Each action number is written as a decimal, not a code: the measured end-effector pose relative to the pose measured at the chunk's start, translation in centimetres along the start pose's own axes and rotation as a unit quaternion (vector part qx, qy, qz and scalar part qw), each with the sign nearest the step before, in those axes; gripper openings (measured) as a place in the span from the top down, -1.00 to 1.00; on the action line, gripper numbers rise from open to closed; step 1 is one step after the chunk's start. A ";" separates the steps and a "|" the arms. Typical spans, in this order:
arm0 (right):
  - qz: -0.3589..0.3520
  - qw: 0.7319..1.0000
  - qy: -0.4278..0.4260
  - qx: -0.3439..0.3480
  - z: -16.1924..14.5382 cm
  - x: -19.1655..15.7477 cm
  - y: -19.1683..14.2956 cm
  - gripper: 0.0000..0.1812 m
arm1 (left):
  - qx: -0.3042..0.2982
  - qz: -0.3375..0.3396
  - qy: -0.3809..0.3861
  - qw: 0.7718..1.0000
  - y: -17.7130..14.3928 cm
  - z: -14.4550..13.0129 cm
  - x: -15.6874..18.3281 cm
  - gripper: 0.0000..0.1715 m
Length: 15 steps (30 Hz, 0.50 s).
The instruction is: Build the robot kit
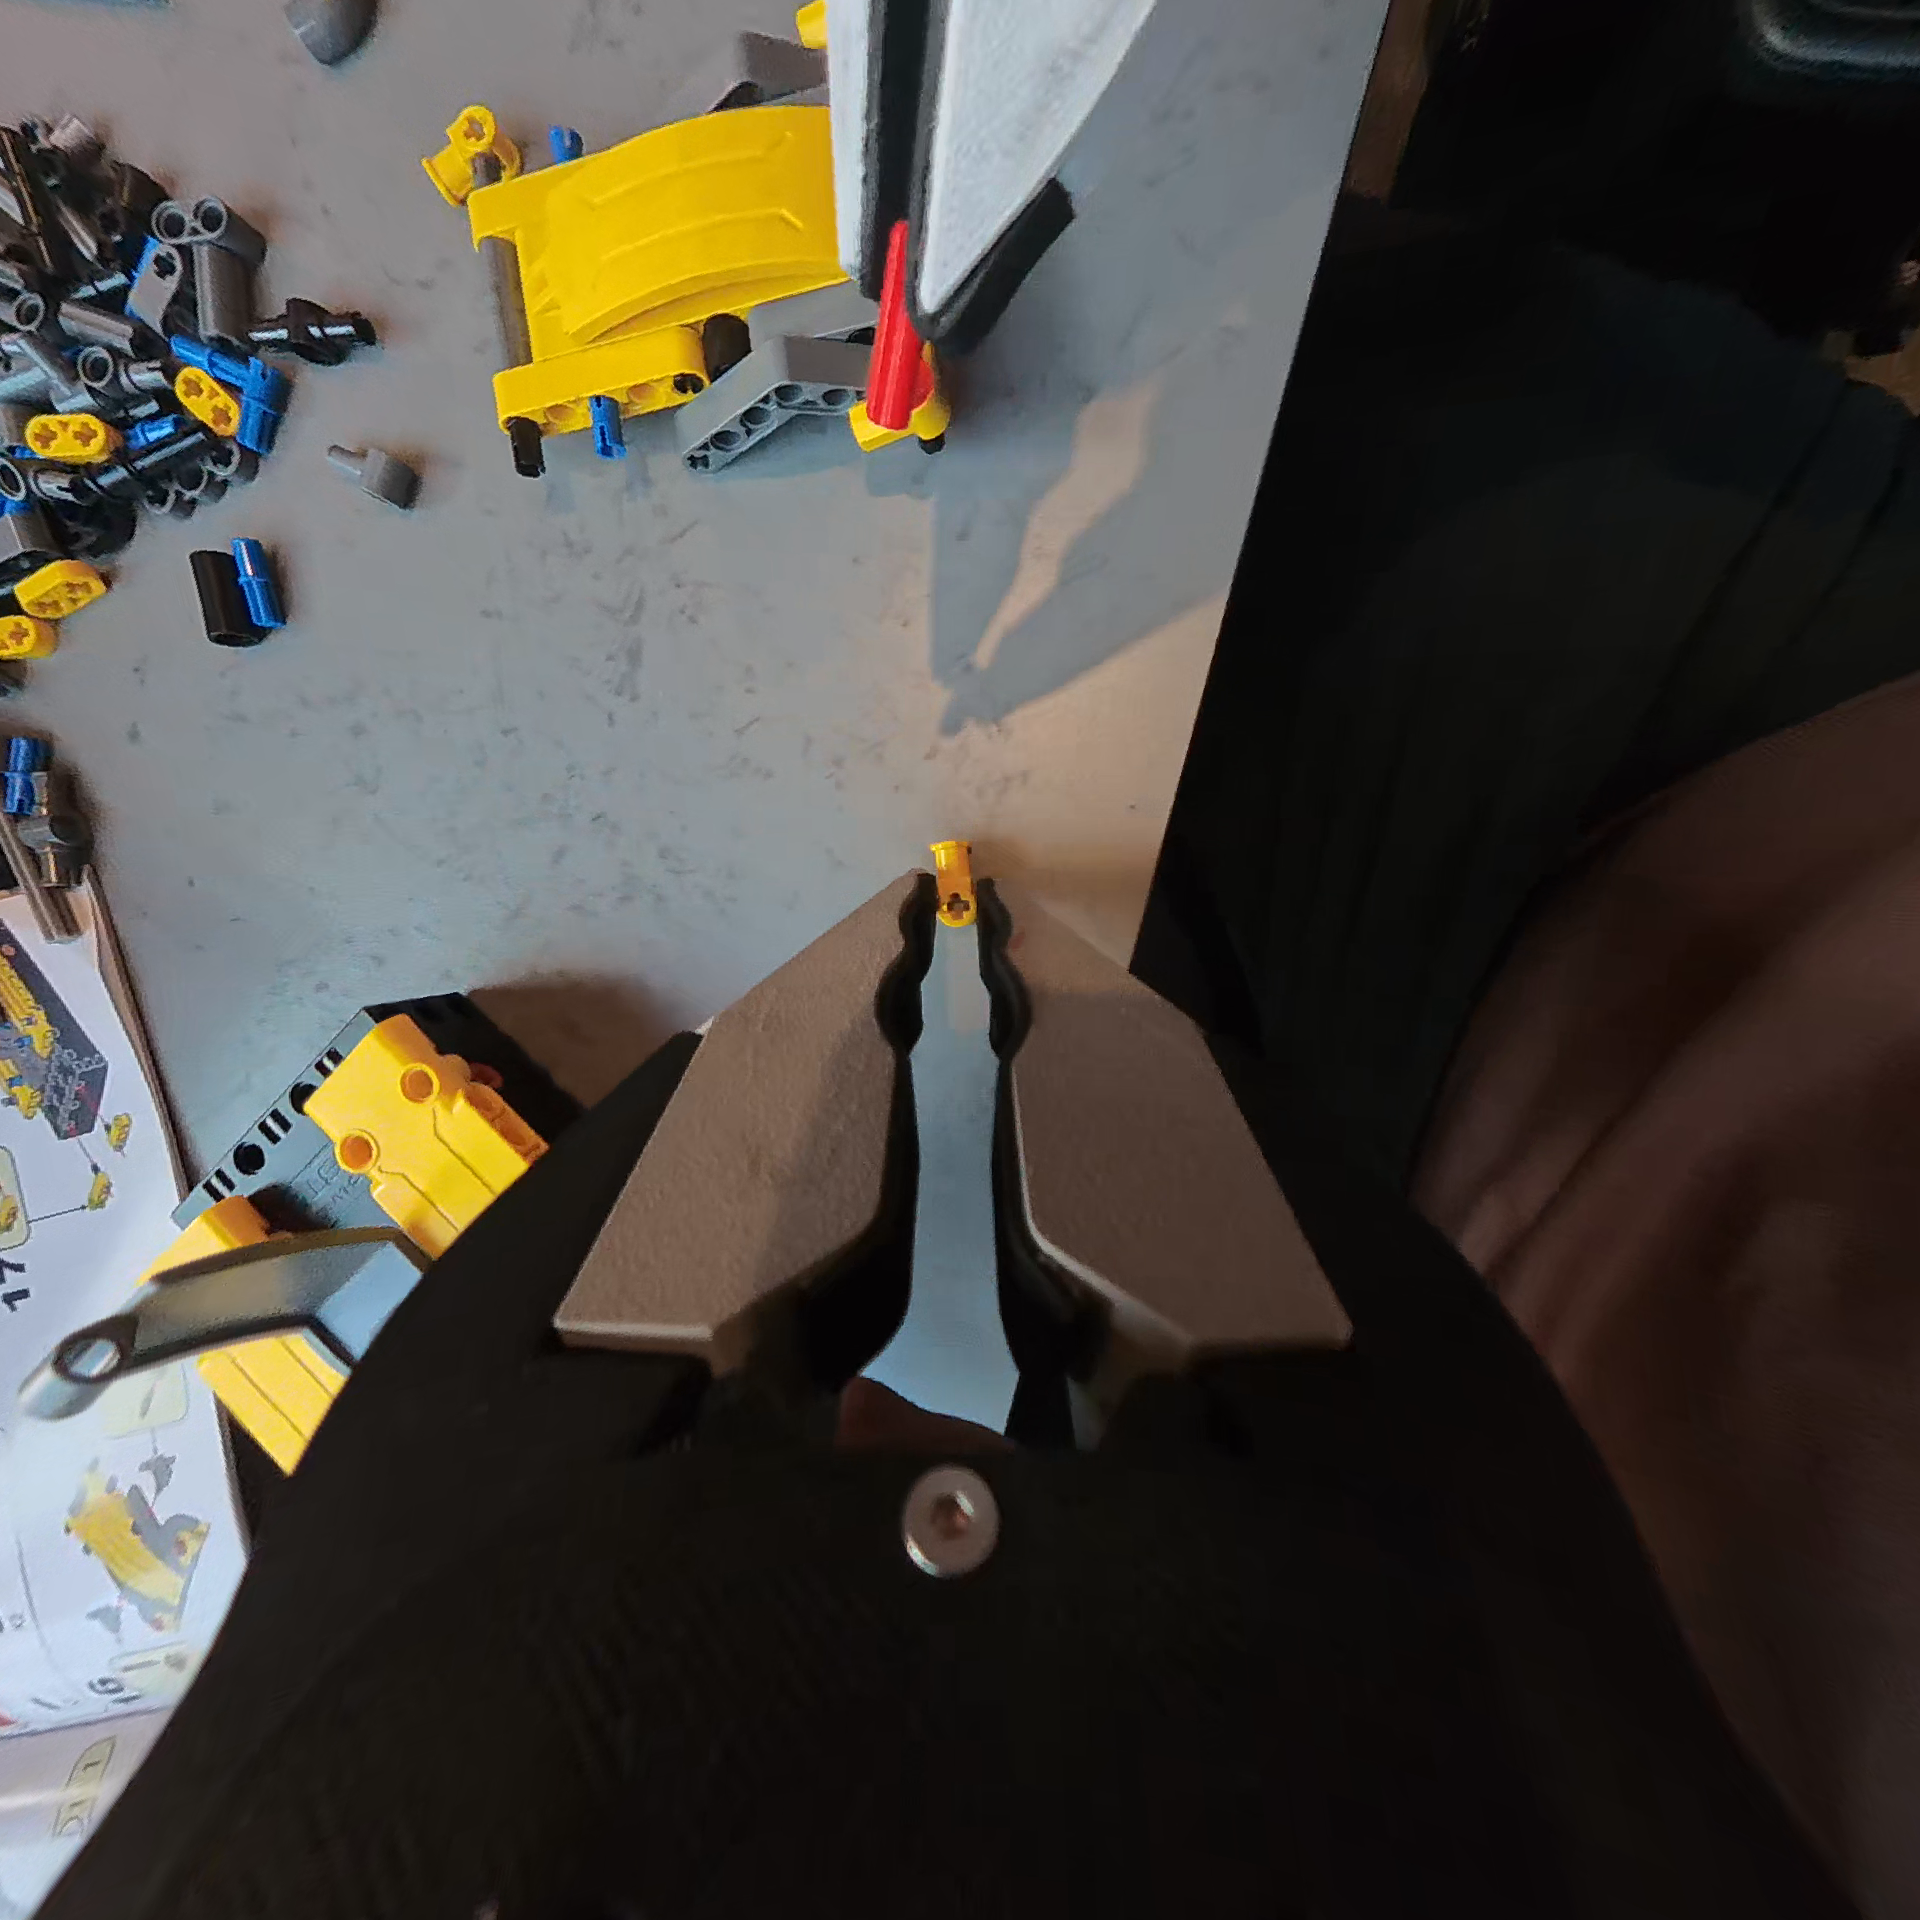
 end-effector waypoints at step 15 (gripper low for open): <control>-0.019 0.999 -0.046 0.006 0.5 0.9 -0.1 0.95 | 0.104 0.053 -0.070 0.991 -3.9 -4.1 0.3 0.80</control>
Point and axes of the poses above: each gripper's, where its closed fingertips meet, y out along the fingers, z out of its top, x = y × z across the jaws, the point moved 7 cm from there along -y, back along the fingers, and after that the axes turned 2 degrees about y, right-handed, at the moved point
